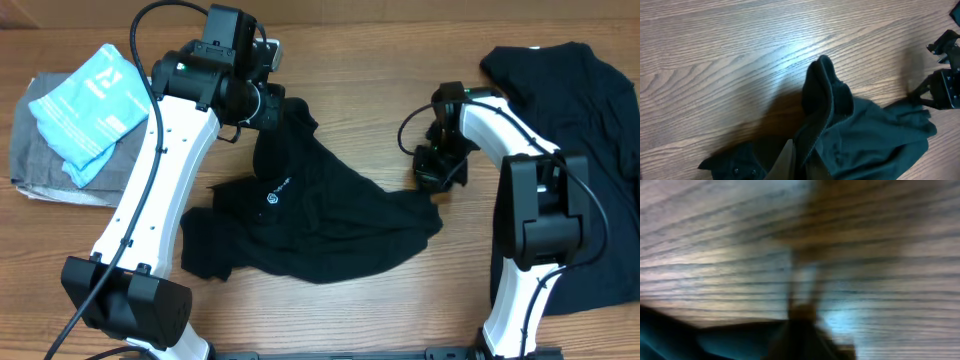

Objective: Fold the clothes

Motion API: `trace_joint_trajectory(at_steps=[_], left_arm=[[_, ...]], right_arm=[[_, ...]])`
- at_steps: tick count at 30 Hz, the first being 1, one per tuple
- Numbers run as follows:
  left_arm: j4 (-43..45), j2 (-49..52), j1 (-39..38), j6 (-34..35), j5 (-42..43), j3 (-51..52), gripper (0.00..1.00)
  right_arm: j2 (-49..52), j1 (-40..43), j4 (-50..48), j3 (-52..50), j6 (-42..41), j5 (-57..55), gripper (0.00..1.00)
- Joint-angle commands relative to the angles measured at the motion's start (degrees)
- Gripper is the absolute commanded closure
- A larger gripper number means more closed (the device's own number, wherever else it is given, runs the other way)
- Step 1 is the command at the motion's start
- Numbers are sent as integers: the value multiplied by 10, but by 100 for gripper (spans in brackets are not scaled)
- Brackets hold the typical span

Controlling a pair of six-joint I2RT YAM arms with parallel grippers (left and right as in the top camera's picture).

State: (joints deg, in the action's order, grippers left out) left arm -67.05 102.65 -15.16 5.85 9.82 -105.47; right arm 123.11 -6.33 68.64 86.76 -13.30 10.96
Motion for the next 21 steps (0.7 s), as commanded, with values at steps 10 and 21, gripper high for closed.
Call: trace_joint_trajectory(at_steps=[10,21], left_arm=[[-33,-15,-2,0,-42,-5,96],[-37,-15,-2,2,-45,-5,96]], right_arm=[[-4,109,69,135,-36,-4,96],[-2,163,50,108,-35,-4,56]])
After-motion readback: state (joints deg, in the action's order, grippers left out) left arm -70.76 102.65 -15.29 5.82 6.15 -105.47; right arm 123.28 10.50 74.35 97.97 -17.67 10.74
